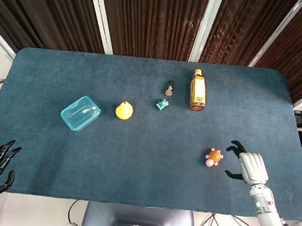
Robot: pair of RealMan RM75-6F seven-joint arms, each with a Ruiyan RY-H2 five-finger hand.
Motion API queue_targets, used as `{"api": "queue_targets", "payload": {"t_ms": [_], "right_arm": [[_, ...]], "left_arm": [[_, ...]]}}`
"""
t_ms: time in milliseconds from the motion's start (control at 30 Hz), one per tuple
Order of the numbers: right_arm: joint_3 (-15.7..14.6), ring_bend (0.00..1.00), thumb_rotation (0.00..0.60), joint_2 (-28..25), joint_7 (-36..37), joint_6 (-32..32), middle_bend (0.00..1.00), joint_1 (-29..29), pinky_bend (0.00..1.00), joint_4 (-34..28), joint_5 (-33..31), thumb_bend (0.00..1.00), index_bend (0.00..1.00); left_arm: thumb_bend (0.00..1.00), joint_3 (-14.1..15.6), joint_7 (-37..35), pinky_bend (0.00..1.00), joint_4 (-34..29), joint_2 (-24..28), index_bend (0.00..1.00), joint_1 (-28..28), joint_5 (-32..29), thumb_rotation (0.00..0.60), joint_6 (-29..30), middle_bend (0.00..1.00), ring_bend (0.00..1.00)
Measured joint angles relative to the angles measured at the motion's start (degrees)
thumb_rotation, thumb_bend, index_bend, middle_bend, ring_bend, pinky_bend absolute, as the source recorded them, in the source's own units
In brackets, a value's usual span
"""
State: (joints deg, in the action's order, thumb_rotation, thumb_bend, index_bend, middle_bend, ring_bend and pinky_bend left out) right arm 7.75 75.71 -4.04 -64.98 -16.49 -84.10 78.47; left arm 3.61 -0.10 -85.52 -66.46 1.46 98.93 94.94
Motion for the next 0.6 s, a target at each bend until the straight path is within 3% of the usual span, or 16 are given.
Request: {"api": "queue_targets", "payload": {"t_ms": [600], "right_arm": [[0.0, 0.98, 0.600, 8.0, 3.2, 4.5, 0.33, -4.1, 0.93, 11.1, -2.8, 0.30, 0.52]], "left_arm": [[0.59, -0.2, -3.7, 0.34, 0.6, 0.9, 0.15, -0.6, 0.0, 0.600, 1.2, 0.02, 0.13]]}}
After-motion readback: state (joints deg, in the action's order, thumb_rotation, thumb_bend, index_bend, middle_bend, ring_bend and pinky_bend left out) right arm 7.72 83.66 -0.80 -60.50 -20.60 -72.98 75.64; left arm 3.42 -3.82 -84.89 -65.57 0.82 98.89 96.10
